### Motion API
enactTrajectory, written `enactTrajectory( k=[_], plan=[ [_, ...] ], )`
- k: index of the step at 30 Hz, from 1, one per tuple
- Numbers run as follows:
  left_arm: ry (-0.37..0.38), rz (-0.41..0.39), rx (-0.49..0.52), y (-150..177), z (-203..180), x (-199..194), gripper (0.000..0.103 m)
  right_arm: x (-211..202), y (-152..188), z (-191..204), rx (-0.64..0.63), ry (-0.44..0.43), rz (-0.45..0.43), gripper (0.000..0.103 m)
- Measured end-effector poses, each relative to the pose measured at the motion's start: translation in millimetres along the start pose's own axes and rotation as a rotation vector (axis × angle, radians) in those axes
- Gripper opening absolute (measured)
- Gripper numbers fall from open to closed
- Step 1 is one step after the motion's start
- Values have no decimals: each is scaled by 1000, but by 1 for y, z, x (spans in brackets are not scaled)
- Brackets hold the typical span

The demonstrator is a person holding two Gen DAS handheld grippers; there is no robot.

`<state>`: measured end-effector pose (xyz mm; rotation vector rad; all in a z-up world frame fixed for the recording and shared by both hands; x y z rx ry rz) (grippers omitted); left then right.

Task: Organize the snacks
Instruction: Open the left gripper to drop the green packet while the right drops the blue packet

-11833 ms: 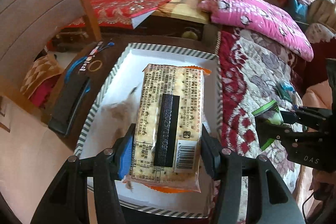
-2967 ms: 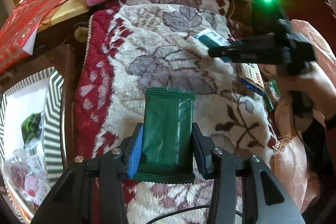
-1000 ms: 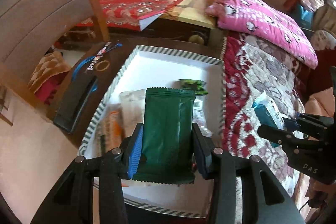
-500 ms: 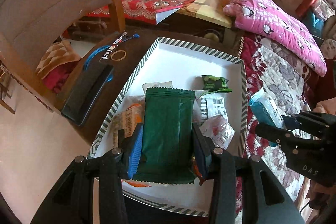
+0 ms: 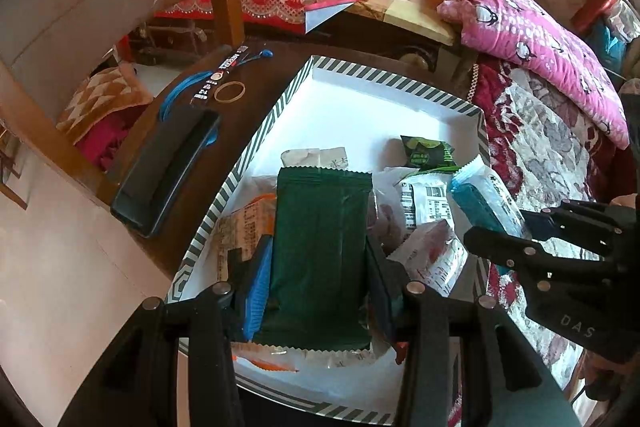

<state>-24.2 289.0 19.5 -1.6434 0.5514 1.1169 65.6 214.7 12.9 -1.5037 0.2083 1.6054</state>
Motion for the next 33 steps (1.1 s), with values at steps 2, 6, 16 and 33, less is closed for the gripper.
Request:
enactTrajectory(
  k=[2,6,16,33],
  plan=[
    [-1,4,0,-1,0,3,43,4,-3,0,3,0,5,31],
    [1,14,1,-2,0,9,43,14,-6,1,-1,3,21,31],
    [-9,27,13,-9,-5,24,43,37,-21,-5,25,17,42,31],
    [-44,34,11,-9,-3,29,59,28,-22,-8,44,10,19,53]
  ],
)
Point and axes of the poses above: each gripper's, at about its wrist camera, not at the fingertips, and x roughly the way its jaws point, z to its left, y to its underside, the point moved 6 cm from there along x, roughly the way its jaws point, and after that the axes turned 2 degrees about x, right-handed, at the moved point
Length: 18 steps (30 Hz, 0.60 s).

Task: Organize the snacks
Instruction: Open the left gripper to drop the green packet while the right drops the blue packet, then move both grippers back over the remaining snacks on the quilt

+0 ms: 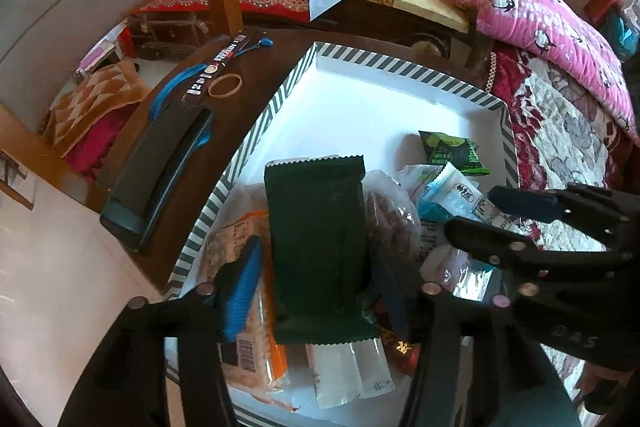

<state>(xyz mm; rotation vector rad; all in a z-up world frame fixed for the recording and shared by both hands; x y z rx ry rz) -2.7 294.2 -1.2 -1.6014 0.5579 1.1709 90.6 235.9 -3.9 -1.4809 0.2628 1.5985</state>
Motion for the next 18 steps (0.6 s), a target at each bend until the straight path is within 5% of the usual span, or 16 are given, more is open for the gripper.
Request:
enactTrajectory(
  k=[7,18],
  plan=[
    [-7,-41,-4,0,-1,-19,74,-25,6,2,-6,-1,-43,59],
    [-1,-86,11,2,-25,-44,80,-67,26,-11,44,20,-120,70]
  ],
)
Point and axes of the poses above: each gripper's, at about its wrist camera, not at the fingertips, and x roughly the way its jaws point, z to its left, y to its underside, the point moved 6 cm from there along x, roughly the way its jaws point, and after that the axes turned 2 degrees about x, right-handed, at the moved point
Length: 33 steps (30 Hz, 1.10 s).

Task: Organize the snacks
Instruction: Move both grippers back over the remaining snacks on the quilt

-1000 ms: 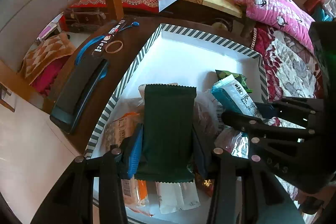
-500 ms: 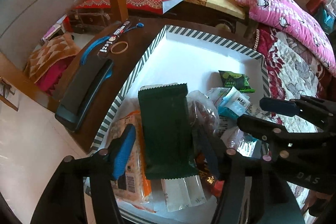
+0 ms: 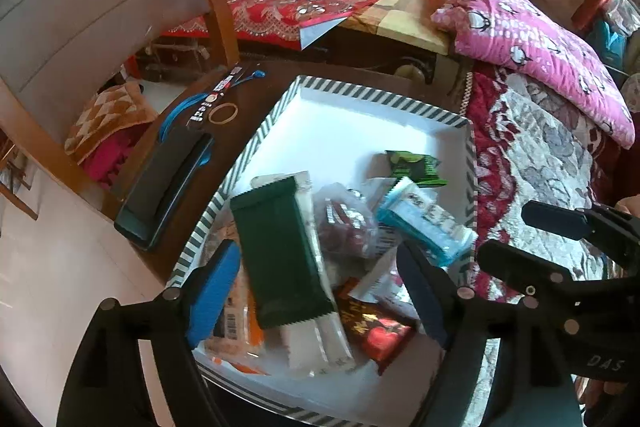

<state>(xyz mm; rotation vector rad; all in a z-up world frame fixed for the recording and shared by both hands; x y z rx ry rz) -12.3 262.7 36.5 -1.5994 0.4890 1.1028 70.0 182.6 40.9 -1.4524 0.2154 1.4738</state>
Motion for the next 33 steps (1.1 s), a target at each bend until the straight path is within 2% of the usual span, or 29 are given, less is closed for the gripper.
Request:
enactTrajectory(
  k=[7,33],
  plan=[
    [38,2,29,2,-31,-7,81,-27,17,-25,43,37,-26,75],
    [183,51,240,22,-192,-1,81,-101,108,-150,299,160,-43,78]
  ],
)
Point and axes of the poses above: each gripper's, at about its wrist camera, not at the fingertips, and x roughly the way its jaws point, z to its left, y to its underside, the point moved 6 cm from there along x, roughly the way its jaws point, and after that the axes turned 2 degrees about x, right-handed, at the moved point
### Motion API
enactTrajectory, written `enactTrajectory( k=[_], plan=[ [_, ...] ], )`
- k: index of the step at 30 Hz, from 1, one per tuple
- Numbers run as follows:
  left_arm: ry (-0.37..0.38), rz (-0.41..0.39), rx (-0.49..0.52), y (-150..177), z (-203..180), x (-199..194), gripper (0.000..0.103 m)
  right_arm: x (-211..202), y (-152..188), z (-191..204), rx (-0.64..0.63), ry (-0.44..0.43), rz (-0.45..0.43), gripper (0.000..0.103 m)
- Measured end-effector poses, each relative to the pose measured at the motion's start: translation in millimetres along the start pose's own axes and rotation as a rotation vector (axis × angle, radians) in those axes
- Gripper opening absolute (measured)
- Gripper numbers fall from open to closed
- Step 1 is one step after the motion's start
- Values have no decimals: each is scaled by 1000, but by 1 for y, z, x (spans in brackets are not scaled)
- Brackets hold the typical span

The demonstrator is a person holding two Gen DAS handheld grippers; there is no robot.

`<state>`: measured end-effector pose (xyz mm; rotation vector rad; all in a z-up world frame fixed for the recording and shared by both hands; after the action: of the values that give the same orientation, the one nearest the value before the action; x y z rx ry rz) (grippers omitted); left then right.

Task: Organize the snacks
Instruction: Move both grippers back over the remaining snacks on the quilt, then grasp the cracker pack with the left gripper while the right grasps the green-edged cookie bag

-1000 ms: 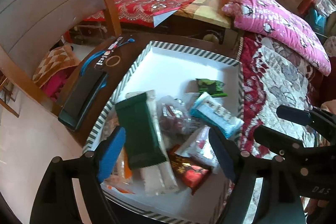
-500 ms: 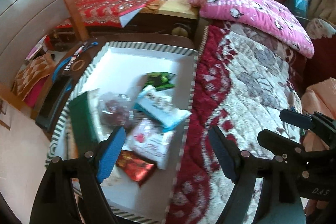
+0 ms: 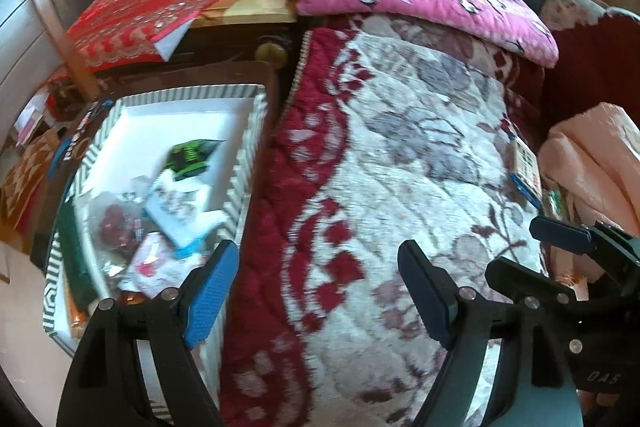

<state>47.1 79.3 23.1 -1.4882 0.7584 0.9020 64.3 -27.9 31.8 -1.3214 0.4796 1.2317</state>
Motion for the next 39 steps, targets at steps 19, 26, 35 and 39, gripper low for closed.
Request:
enactTrajectory(
  k=[19,26,35,39],
  plan=[
    [94,63,155,-15,-97,40,81,-24,32,-110,187,101,13,79],
    [136,82,199,-30,-139,57,81,-29,42,-146,249,132,25,79],
    [181,120,268,-53,-202,87,81,-30,52,-174,314,134,35,81],
    [197,153,291,-62,-229,105,81,-28,56,-183,340,132,44,81]
  ],
)
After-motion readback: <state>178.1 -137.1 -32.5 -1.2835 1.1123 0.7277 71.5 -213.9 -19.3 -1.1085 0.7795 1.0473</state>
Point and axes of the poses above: each gripper's, at about its wrist camera, not at the fingertips, and x roughly the way its jaws point, z to its left, y to its underside, the point moved 6 cm from there along x, roughly the way its jaws point, and after that the axes turned 2 degrees about x, right-handed, at the moved point
